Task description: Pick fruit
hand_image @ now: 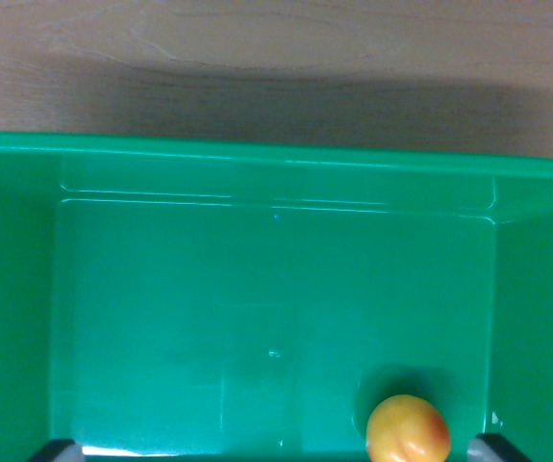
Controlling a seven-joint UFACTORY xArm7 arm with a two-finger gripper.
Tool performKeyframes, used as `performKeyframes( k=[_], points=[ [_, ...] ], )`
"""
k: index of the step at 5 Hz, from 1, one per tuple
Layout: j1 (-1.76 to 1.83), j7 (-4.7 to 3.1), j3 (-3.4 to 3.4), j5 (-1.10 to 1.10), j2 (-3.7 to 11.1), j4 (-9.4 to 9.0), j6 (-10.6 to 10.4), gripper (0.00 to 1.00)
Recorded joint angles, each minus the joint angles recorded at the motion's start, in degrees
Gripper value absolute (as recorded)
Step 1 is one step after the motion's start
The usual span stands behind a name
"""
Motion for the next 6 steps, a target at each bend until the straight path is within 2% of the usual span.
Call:
performKeyframes(
  k=[1,2,3,4,5,6],
  points=[
    [-0.24,-0.62,-0.38,-0.59,0.37,-1.92,-2.0,0.0],
    [-0.24,-0.62,-0.38,-0.59,0.37,-1.92,-2.0,0.0],
    [-0.5,-1.32,-0.81,-1.26,0.79,-4.07,-4.3,0.0],
    [-0.5,-1.32,-0.81,-1.26,0.79,-4.07,-4.3,0.0],
    [-0.78,-2.05,-1.27,-1.96,1.24,-6.35,-6.7,0.0],
    [-0.78,-2.05,-1.27,-1.96,1.24,-6.35,-6.7,0.0]
  ],
)
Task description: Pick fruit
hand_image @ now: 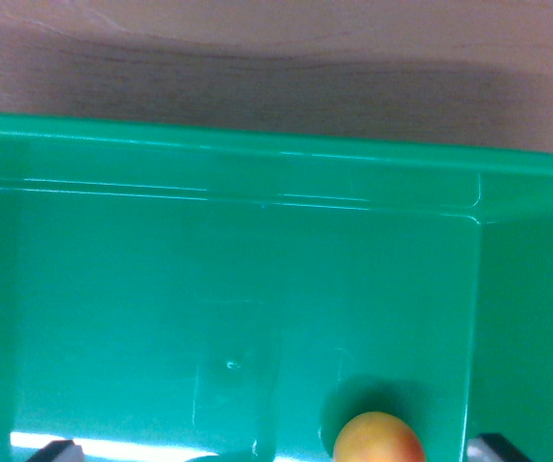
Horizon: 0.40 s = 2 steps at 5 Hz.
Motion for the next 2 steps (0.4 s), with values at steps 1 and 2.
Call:
performKeyframes(
  k=[1,2],
  points=[
    [-0.3,-0.78,-0.48,-0.74,0.47,-2.41,-2.5,0.0],
    [-0.3,-0.78,-0.48,-0.74,0.47,-2.41,-2.5,0.0]
  ],
)
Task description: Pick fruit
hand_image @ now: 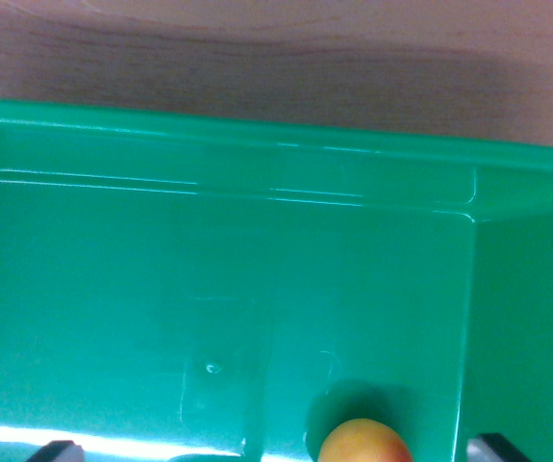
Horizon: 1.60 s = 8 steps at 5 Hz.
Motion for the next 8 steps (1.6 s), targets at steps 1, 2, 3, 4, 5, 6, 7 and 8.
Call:
performKeyframes(
  k=[1,2,3,4,5,6,7,8],
  points=[
    [-0.29,-0.76,-0.47,-0.73,0.46,-2.37,-2.5,0.0],
    [-0.29,-0.76,-0.47,-0.73,0.46,-2.37,-2.5,0.0],
    [-0.61,-1.6,-0.99,-1.53,0.96,-4.96,-5.2,0.0],
    [-0.61,-1.6,-0.99,-1.53,0.96,-4.96,-5.2,0.0],
    [-0.93,-2.43,-1.5,-2.32,1.47,-7.54,-7.9,0.0],
    [-0.93,-2.43,-1.5,-2.32,1.47,-7.54,-7.9,0.0],
    [-1.23,-3.23,-2.0,-3.09,1.95,-10.01,-10.5,0.0],
    [-1.23,-3.23,-2.0,-3.09,1.95,-10.01,-10.5,0.0]
  ],
)
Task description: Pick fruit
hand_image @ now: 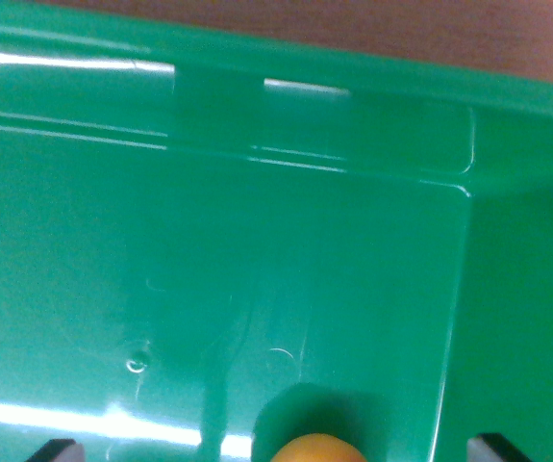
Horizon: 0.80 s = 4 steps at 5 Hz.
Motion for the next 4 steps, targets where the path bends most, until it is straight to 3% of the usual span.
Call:
performKeyframes(
  k=[1,2,3,4],
  points=[
    [-0.32,-0.84,-0.52,-0.8,0.5,-2.59,-2.7,0.0],
    [-0.32,-0.84,-0.52,-0.8,0.5,-2.59,-2.7,0.0],
    [-0.64,-1.67,-1.03,-1.59,1.0,-5.16,-5.4,0.0],
    [-0.64,-1.67,-1.03,-1.59,1.0,-5.16,-5.4,0.0]
  ],
)
